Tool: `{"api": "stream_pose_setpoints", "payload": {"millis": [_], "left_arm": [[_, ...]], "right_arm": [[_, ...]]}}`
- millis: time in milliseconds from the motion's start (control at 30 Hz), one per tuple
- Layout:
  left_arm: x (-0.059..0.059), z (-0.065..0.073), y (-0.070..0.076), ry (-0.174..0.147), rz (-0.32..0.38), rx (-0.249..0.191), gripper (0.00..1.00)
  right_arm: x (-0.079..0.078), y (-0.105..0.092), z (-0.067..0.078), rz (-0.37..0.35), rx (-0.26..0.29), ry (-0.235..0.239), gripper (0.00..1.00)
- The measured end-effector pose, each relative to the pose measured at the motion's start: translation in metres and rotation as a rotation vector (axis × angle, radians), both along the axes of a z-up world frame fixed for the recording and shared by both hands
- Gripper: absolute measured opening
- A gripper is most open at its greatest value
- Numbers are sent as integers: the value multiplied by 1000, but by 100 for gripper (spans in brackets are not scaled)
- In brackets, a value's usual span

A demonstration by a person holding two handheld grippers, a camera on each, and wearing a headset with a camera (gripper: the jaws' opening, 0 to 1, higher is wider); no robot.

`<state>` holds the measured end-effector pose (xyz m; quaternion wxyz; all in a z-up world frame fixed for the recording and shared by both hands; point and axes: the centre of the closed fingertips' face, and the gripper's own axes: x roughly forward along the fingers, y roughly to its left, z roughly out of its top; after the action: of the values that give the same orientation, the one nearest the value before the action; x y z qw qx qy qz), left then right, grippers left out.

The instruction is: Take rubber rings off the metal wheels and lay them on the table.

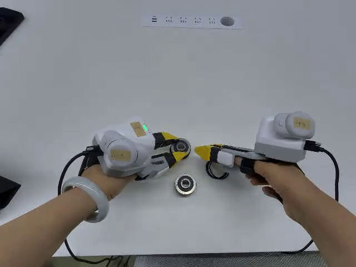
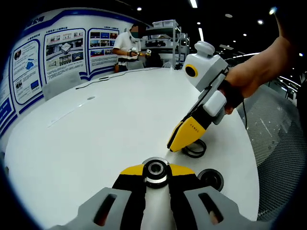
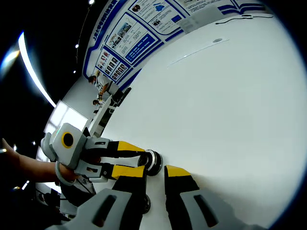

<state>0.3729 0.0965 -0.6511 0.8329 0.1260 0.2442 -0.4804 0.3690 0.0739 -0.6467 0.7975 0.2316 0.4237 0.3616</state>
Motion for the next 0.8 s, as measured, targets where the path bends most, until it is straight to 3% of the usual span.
{"api": "stream_pose_setpoints", "payload": {"millis": [567,800], "left_arm": [[2,-3,3,-18,-16,3,14],[1,-2,3,-18,-12,-2,14]], "right_arm": [[8,17,-13,0,42,57,18],[7,21,-12,-8,77,87,18]]}}
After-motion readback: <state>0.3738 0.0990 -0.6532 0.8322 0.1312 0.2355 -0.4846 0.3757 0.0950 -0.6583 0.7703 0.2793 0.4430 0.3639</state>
